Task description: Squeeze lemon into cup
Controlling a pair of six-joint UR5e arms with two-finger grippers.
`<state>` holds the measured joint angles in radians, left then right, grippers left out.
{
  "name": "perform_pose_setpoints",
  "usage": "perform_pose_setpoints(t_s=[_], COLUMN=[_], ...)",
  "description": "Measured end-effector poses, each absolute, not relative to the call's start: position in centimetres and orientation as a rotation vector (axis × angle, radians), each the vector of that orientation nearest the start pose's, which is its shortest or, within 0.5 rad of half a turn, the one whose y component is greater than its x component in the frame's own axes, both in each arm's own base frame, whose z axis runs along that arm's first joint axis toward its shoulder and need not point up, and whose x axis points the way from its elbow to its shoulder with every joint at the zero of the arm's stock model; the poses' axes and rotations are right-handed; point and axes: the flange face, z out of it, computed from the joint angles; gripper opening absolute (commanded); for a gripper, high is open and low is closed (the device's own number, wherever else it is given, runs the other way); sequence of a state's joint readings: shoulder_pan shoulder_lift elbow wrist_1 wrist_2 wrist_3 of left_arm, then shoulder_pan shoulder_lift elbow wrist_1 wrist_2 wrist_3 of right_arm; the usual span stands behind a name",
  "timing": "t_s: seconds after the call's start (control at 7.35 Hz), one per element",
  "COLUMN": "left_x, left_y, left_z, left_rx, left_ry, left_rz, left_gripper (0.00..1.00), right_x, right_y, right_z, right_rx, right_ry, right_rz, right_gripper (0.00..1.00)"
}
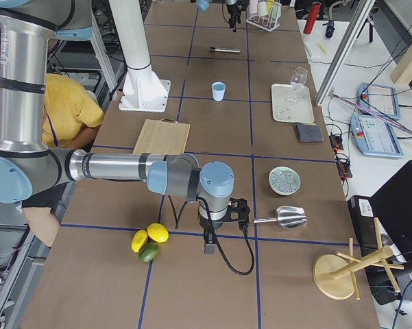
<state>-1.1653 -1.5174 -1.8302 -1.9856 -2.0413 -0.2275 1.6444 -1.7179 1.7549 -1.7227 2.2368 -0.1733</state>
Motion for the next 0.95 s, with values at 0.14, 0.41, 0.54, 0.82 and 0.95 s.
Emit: perform_pose_setpoints(t_s=[0.14, 0.41, 0.54, 0.82, 0.95], left_x=[4.9, -1.8, -3.1, -6.1, -7.5], left_y=[-49.2, -48.0, -47.1, -45.7, -45.1], left_z=[55.6, 60.7, 62.1, 63.7, 63.8], left_rx=[0.415, 0.281, 0.219, 0.134, 0.119], left_ry=[0.629, 0.689, 0.699, 0.709, 0.709], left_rz=[0.329, 0.252, 0.225, 0.174, 0.174], left_gripper=[1.00, 1.00, 1.00, 1.00, 1.00], right_x=[10.2, 10.2, 10.2, 10.2, 10.2], right_y=[-41.3, -41.3, -41.3, -41.3, -41.3], right_z=[65.8, 65.8, 65.7, 65.7, 65.6], right_rx=[-0.028, -0.028, -0.027, -0.027, -0.025], right_ry=[-0.675, -0.675, -0.676, -0.680, -0.681], right_rz=[-0.058, -0.058, -0.057, -0.057, -0.058], right_gripper=[1.00, 1.00, 1.00, 1.00, 1.00])
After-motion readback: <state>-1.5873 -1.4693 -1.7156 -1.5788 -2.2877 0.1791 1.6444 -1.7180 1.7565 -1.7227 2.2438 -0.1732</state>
